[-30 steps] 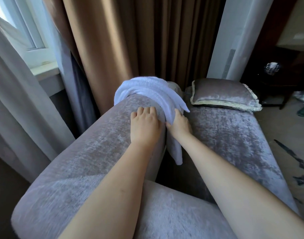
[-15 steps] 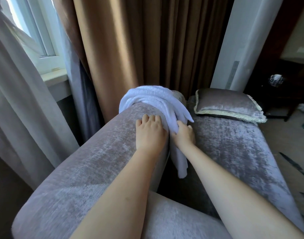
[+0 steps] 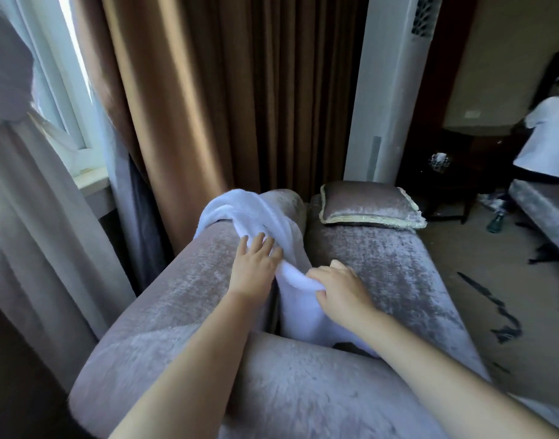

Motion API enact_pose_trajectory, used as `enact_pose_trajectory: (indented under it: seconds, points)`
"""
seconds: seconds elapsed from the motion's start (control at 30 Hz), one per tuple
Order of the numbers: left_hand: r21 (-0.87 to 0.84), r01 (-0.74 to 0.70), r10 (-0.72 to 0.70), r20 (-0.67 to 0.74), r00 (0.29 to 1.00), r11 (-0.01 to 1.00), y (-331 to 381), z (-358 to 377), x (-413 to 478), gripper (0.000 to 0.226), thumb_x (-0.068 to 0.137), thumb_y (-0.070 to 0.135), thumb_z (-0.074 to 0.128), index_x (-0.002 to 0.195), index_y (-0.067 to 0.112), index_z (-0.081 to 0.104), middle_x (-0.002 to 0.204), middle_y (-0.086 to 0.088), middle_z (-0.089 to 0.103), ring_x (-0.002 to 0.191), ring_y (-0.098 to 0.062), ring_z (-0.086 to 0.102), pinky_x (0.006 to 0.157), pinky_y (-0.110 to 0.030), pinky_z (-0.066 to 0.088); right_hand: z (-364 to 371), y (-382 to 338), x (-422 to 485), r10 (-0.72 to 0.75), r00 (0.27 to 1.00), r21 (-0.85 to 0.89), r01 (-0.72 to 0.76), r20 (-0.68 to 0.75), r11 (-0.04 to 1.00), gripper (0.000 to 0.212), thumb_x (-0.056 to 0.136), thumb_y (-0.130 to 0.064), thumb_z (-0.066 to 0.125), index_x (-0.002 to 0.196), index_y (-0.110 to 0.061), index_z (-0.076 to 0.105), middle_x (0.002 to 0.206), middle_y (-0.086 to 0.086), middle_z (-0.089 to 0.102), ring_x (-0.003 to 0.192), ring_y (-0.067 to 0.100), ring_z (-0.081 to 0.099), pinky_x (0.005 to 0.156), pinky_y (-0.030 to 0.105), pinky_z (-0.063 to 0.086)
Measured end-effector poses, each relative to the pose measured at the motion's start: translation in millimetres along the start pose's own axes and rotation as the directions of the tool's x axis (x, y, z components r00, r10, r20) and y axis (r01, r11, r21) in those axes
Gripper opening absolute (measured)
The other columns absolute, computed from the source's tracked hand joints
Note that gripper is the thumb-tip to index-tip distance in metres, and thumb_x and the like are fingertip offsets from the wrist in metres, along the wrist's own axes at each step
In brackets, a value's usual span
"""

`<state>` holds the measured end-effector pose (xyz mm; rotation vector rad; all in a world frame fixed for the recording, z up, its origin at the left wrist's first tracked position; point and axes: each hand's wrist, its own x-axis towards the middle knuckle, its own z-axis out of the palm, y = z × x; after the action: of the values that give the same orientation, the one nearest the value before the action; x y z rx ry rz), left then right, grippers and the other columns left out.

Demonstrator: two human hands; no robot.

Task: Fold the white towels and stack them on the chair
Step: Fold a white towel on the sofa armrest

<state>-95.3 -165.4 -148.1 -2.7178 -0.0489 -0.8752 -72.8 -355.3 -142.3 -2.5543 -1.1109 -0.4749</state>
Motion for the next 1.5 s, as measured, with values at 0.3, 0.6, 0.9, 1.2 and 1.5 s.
enact_pose_trajectory:
  seconds: [0.3, 0.6, 0.9, 1.2, 1.5]
  points:
    - [-0.038, -0.250, 0.253, 0.110, 0.961, 0.967, 17, -84, -43, 0.044, 0.039, 0.027, 0.090, 0.056, 0.015, 0.051, 0.046, 0.003, 0.045, 0.041, -0.020, 0.045, 0.049, -0.027, 0.038, -77, -14, -60, 0.117, 0.990, -0.156, -0.104, 0.081, 0.982, 0.033, 0.079, 0.006, 0.043, 0.086, -0.027, 0.048, 0.072, -0.009, 0.035, 0.089, 0.016, 0.033, 0.086, 0.030, 0.032]
    - [-0.256, -0.103, 0.200, 0.391, 0.898, 0.961, 7, -109, -89, 0.033, 0.093, 0.020, 0.046, 0.125, 0.014, 0.051, 0.116, -0.004, 0.059, 0.106, -0.026, 0.055, 0.081, -0.032, 0.040, -86, -30, -101, 0.061, 0.959, 0.019, -0.069, 0.278, 0.997, 0.036, 0.087, -0.008, 0.048, 0.113, -0.026, 0.065, 0.107, -0.002, 0.060, 0.104, 0.021, 0.049, 0.081, 0.031, 0.038]
    - [0.016, -0.111, 0.102, 0.277, 0.955, 0.994, -8, -95, 3, 0.041, 0.096, 0.010, 0.041, 0.137, 0.018, 0.044, 0.130, -0.002, 0.052, 0.117, -0.024, 0.048, 0.086, -0.035, 0.039, -64, -20, -79, 0.069, 0.943, 0.146, -0.123, 0.327, 0.982, 0.028, 0.083, -0.050, 0.060, 0.104, -0.033, 0.068, 0.100, -0.009, 0.067, 0.093, 0.016, 0.059, 0.085, 0.033, 0.047]
    - [0.266, -0.246, 0.145, 0.351, 0.925, 0.932, -10, -40, 58, 0.045, 0.091, 0.002, 0.048, 0.136, 0.012, 0.046, 0.132, -0.004, 0.047, 0.125, -0.025, 0.040, 0.089, -0.033, 0.034, -29, -6, -27, 0.062, 0.882, -0.123, -0.004, 0.468, 0.992, 0.014, 0.087, -0.020, 0.052, 0.080, -0.024, 0.063, 0.070, -0.001, 0.053, 0.076, 0.025, 0.049, 0.097, 0.036, 0.038]
    - [0.193, -0.140, 0.126, 0.086, 0.988, 0.971, -25, -74, 67, 0.027, 0.068, 0.009, 0.078, 0.086, 0.021, 0.061, 0.085, 0.005, 0.055, 0.082, -0.020, 0.054, 0.064, -0.032, 0.039, -31, 6, -19, 0.176, 0.914, 0.133, -0.238, 0.364, 0.962, 0.040, 0.087, -0.058, 0.058, 0.113, -0.029, 0.066, 0.104, -0.009, 0.063, 0.096, 0.014, 0.060, 0.075, 0.029, 0.047]
